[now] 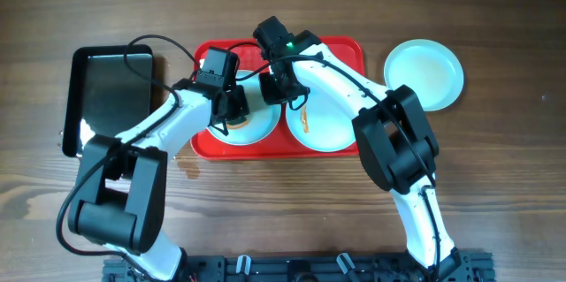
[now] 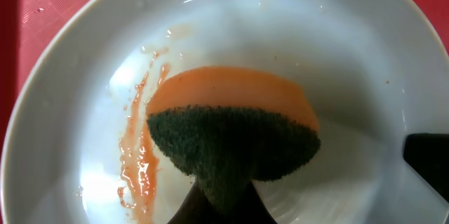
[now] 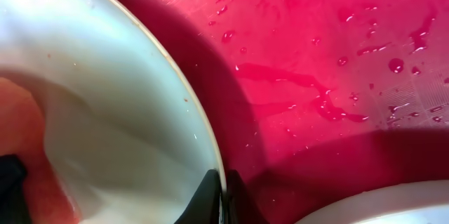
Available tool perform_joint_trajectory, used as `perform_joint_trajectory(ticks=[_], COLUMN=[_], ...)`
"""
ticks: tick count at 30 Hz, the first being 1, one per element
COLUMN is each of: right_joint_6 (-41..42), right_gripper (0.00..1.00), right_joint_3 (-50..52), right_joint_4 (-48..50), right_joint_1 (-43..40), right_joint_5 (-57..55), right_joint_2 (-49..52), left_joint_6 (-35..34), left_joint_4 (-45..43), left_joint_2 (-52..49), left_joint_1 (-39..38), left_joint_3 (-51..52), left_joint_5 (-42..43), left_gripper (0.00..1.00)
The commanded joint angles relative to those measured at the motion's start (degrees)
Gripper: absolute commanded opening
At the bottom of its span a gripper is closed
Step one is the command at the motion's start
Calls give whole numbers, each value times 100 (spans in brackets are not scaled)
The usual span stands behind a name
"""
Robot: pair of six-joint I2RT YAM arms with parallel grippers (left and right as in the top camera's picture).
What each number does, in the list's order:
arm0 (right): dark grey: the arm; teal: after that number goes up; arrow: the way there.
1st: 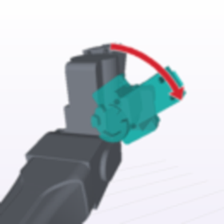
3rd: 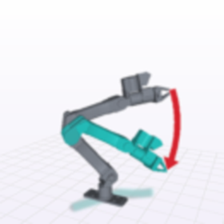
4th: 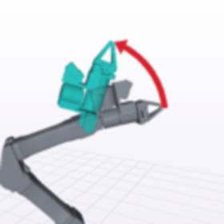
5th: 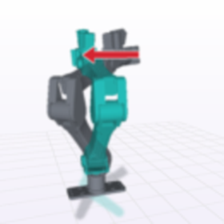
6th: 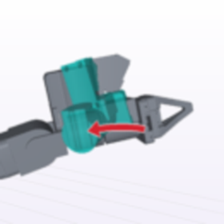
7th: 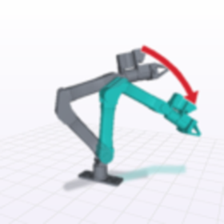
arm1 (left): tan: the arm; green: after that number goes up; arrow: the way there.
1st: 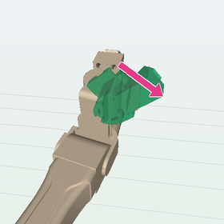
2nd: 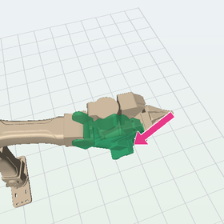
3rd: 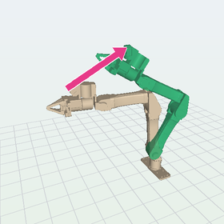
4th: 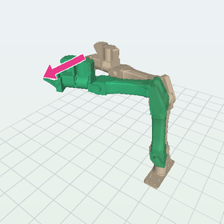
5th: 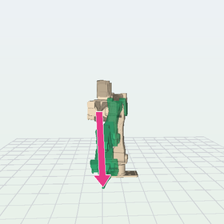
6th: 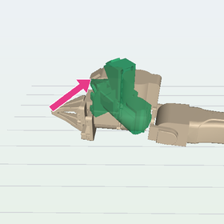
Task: Clean dirty plates on tray and stack at the side
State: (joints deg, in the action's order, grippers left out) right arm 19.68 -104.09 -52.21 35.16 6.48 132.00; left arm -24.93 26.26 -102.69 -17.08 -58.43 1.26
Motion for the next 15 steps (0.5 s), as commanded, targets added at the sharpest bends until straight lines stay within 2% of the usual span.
perform_joint_trajectory(ticks=[1,9,12,15], right_joint_6=[-15,-20,-15,-17], right_gripper=[4,4,4,4], right_joint_3=[-70,-70,-70,-70], right_joint_4=[11,15,35,35], right_joint_1=[46,46,46,46], right_joint_5=[-269,-269,-271,-271], right_joint_2=[114,114,114,114], left_joint_6=[-72,94,90,-46], left_joint_4=[114,713,745,822], left_joint_2=[-197,-205,-192,-81], left_joint_1=[7,11,11,-7], left_joint_3=[39,37,28,-96], left_joint_5=[-328,-2500,-2839,-2830], left_gripper=[4,4,4,4])
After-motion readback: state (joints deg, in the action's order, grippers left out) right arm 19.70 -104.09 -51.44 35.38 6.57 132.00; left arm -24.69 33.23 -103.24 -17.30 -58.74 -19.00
